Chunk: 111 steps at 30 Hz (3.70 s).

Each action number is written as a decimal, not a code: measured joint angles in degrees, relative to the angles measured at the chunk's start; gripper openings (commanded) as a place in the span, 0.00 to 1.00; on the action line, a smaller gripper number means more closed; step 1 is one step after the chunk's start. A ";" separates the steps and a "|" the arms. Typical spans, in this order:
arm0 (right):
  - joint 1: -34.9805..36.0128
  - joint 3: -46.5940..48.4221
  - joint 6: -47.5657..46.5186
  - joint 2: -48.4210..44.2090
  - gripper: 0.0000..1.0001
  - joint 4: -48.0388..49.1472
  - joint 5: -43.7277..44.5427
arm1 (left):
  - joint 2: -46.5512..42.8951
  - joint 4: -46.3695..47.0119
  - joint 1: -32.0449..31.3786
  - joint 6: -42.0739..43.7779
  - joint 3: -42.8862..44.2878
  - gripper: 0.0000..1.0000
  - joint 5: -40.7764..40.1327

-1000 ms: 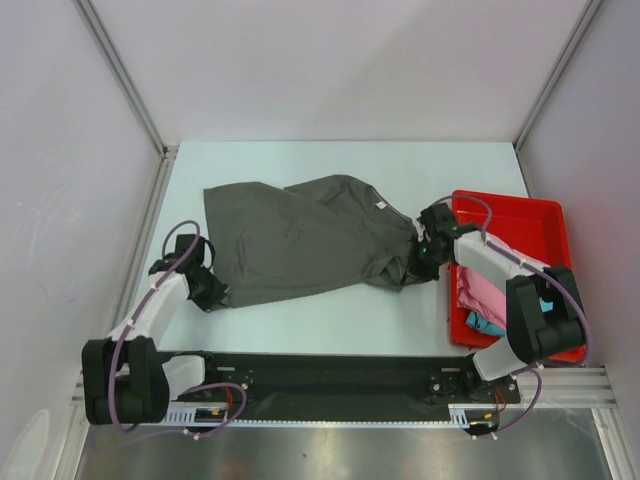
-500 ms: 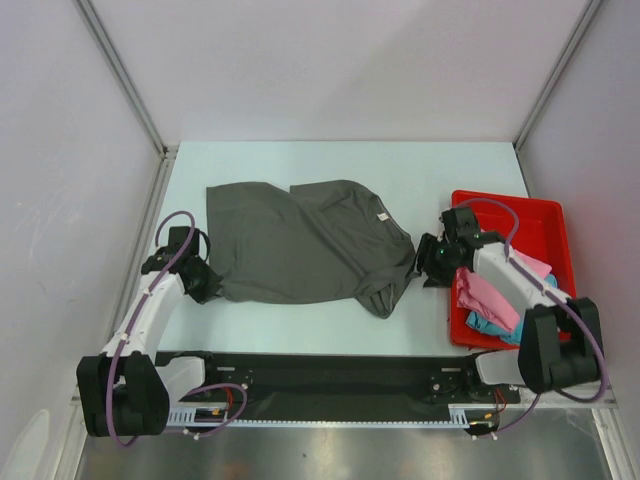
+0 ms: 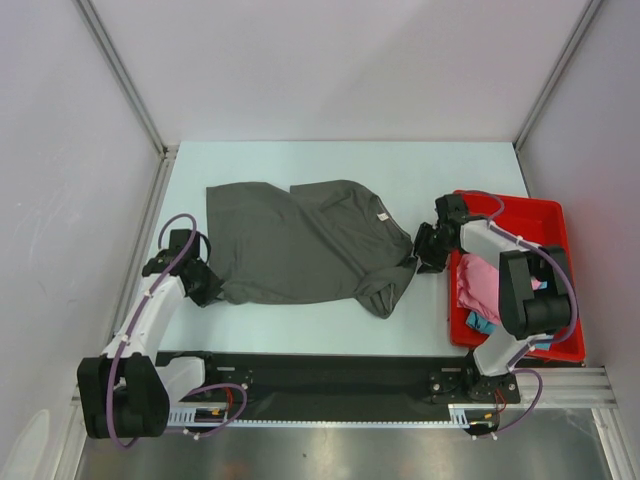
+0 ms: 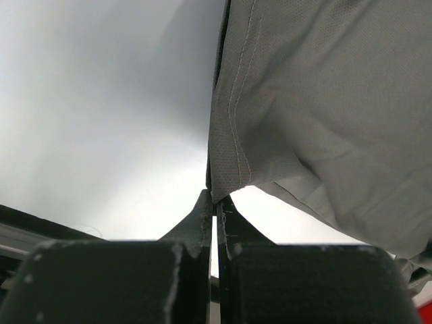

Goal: Fold and stack the t-shirts
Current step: Flatten the tshirt out

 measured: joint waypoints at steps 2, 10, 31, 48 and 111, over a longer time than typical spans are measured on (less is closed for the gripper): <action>-0.24 0.63 -0.11 1.53 0.25 0.35 -0.11 | -0.37 0.02 0.00 0.09 0.00 0.00 0.11; -0.31 2.97 -2.34 -0.74 0.00 -0.59 -6.01 | -2.43 -2.40 0.00 0.96 2.08 0.00 -0.44; -3.54 -1.11 0.87 -20.46 0.00 -1.95 -18.58 | -9.64 -9.27 4.17 -2.60 3.93 0.00 -2.86; 5.79 9.77 -1.09 -23.21 0.00 -4.52 -10.23 | -12.52 -0.98 1.79 4.37 16.81 0.00 -1.27; 3.02 4.66 -10.82 4.98 0.49 -4.20 -16.52 | 12.00 5.64 0.59 11.52 10.54 0.00 0.22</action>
